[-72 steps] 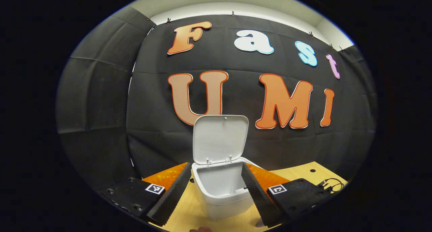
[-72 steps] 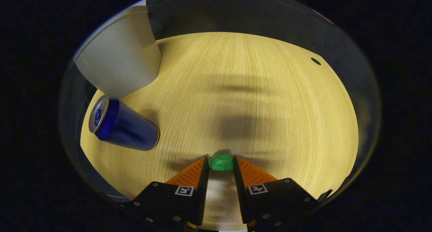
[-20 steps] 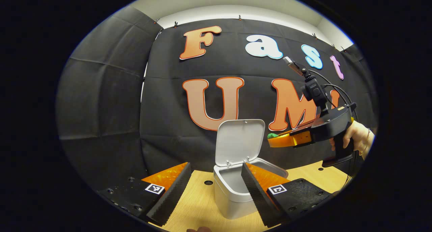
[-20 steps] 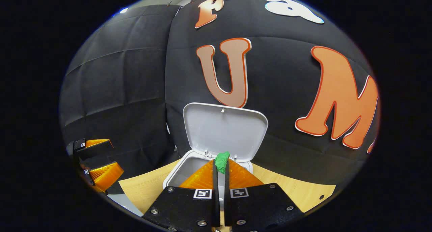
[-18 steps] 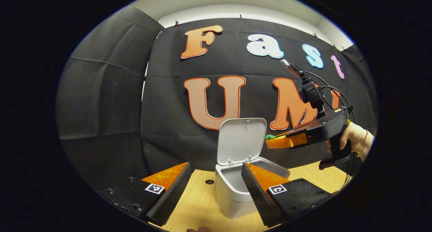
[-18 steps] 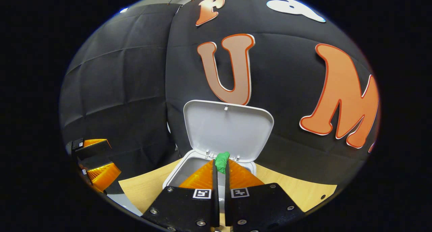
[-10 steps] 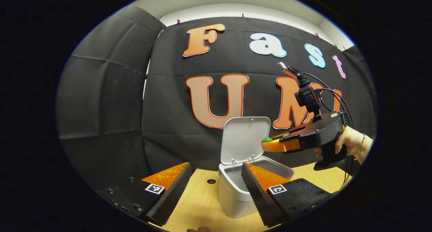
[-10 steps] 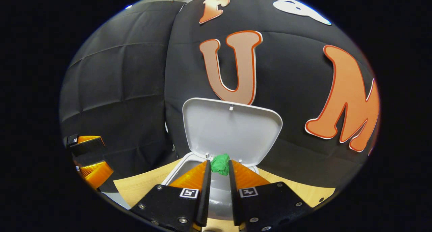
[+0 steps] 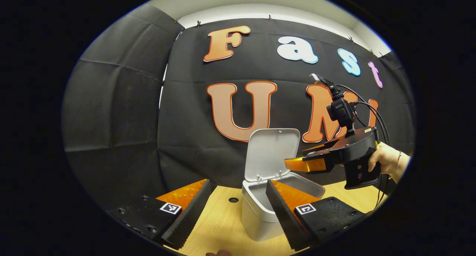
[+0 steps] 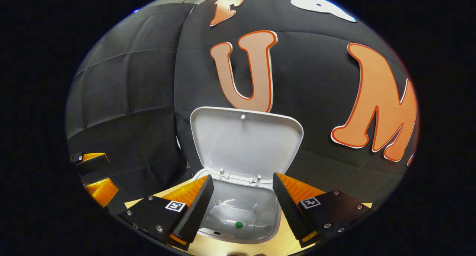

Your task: Press the lid of the desktop garbage bin to open it, pick up the crumpled paper on the desktop and throw it into the bin, then pick up the pop can on the desktop and drop it into the bin, and finally close the garbage bin lid.

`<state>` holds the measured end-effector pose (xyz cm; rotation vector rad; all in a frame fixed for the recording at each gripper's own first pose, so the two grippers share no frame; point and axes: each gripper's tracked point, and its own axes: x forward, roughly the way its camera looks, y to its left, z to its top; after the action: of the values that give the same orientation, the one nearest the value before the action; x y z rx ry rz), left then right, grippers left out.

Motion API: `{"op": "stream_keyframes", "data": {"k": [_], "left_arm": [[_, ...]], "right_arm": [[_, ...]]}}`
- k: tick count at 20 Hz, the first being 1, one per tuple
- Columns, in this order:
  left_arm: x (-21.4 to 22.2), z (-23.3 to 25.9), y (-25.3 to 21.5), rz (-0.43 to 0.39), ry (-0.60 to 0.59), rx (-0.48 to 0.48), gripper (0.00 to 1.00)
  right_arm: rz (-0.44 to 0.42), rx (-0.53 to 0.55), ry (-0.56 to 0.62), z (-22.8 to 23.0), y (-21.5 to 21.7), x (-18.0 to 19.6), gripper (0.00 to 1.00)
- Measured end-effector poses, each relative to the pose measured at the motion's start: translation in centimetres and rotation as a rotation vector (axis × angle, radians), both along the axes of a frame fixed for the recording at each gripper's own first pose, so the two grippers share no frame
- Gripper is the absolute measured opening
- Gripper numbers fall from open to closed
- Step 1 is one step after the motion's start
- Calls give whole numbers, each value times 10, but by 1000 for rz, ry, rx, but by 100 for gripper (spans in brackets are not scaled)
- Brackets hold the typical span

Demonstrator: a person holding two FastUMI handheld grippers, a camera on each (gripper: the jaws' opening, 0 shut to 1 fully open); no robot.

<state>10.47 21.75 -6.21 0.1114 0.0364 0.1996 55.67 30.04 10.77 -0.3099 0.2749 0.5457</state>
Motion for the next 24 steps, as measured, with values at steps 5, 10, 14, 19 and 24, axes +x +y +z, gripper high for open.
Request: {"op": "stream_keyframes", "data": {"k": [5,10,14,19,24], "left_arm": [[2,4,-12,-19,-9,3,95],[8,6,-38,-63,-13,-8,95],[18,7,-63,-110,-14,-3,95],[30,8,-96,-166,-14,-5,95],[43,1,-126,-211,-2,-19,95]], "right_arm": [[-12,33,-20,19,-21,-17,95],[-85,76,-70,47,-71,-39,95],[-168,140,-110,66,-122,-58,95],[-317,156,-167,80,-212,-88,95],[-449,153,-228,72,-284,-124,95]]}}
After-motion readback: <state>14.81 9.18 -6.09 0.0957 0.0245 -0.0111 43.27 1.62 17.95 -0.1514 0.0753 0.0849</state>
